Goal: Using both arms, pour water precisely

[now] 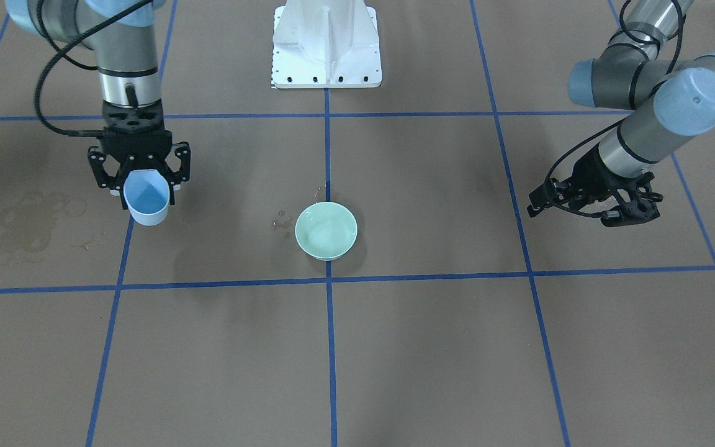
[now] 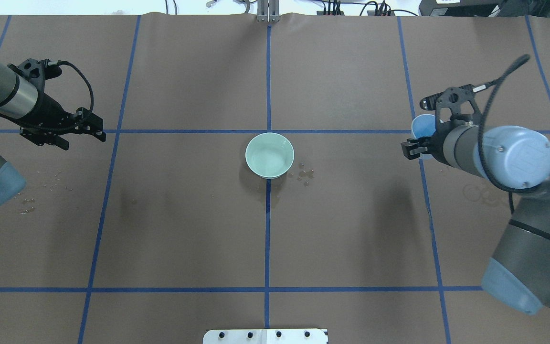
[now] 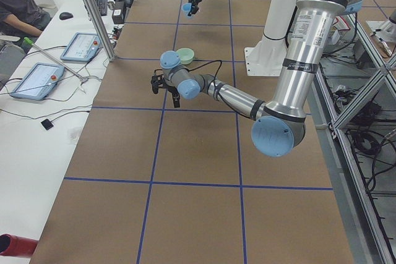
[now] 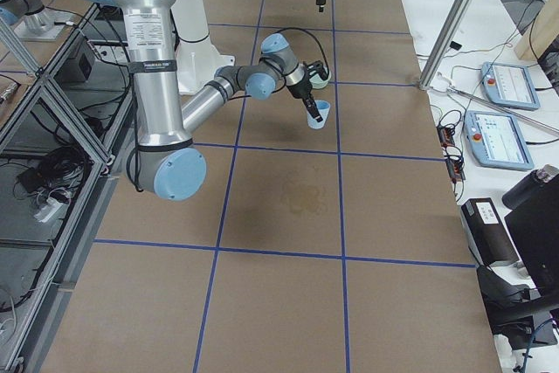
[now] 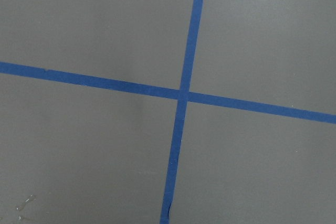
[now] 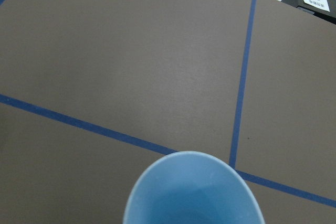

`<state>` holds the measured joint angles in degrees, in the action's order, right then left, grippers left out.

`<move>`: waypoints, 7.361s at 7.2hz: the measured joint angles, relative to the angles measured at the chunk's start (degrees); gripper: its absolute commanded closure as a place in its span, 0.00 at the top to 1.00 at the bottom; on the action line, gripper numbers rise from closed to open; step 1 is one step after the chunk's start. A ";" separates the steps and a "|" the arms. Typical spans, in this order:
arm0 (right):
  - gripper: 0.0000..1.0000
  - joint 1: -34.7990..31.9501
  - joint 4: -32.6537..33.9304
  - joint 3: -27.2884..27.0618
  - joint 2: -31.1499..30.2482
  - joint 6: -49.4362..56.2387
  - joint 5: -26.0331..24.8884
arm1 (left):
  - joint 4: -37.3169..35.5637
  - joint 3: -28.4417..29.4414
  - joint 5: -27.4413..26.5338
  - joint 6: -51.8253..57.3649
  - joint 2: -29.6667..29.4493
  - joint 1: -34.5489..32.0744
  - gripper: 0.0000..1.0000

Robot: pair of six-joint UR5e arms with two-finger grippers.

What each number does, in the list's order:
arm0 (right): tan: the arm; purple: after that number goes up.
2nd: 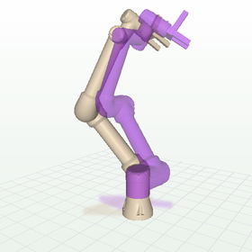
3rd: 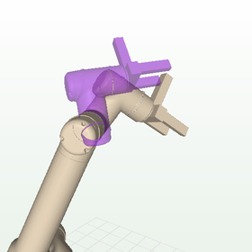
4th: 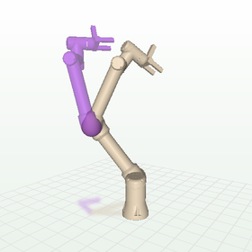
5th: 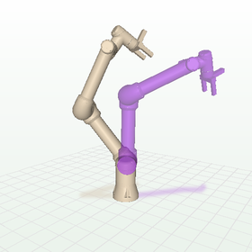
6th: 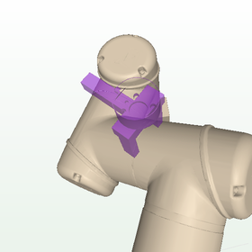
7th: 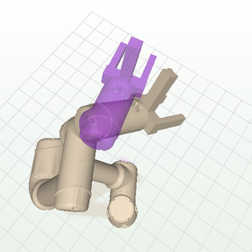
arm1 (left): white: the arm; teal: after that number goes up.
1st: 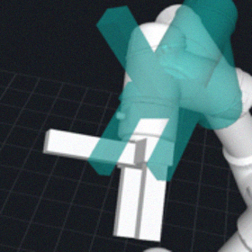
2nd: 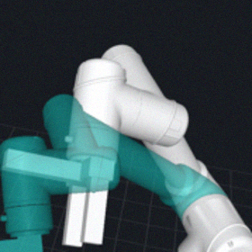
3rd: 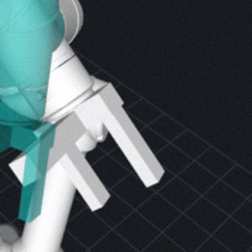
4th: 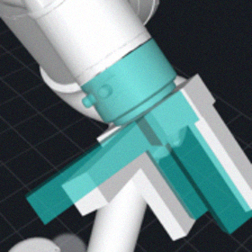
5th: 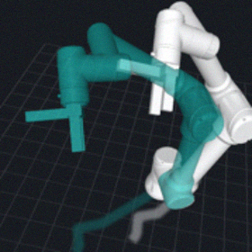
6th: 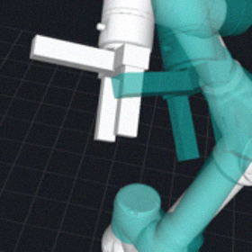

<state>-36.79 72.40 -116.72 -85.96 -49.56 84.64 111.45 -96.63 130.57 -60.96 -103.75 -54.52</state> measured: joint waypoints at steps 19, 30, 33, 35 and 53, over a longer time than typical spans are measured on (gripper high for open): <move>0.99 0.83 -40.07 15.42 -19.34 -18.98 0.99 | -0.27 -2.27 -0.18 -0.57 0.86 -0.32 0.99; 0.99 -22.54 -34.12 7.84 -22.18 -5.43 27.97 | -0.91 -2.96 -0.69 -4.41 -1.72 0.95 0.99; 0.99 -37.02 -19.03 8.29 -19.87 20.57 41.78 | -10.31 0.09 -4.86 -7.23 -14.12 8.13 0.99; 0.99 -43.93 -9.82 8.38 -19.42 34.40 48.68 | -13.84 8.85 -8.10 -8.87 -26.01 13.66 1.00; 0.99 -47.43 -3.77 9.07 -18.99 43.16 52.91 | 13.54 5.18 8.80 20.12 9.39 -4.67 0.00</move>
<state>-84.21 68.63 -107.65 -104.95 -6.41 137.55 124.99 -91.46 139.37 -40.84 -94.36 -59.19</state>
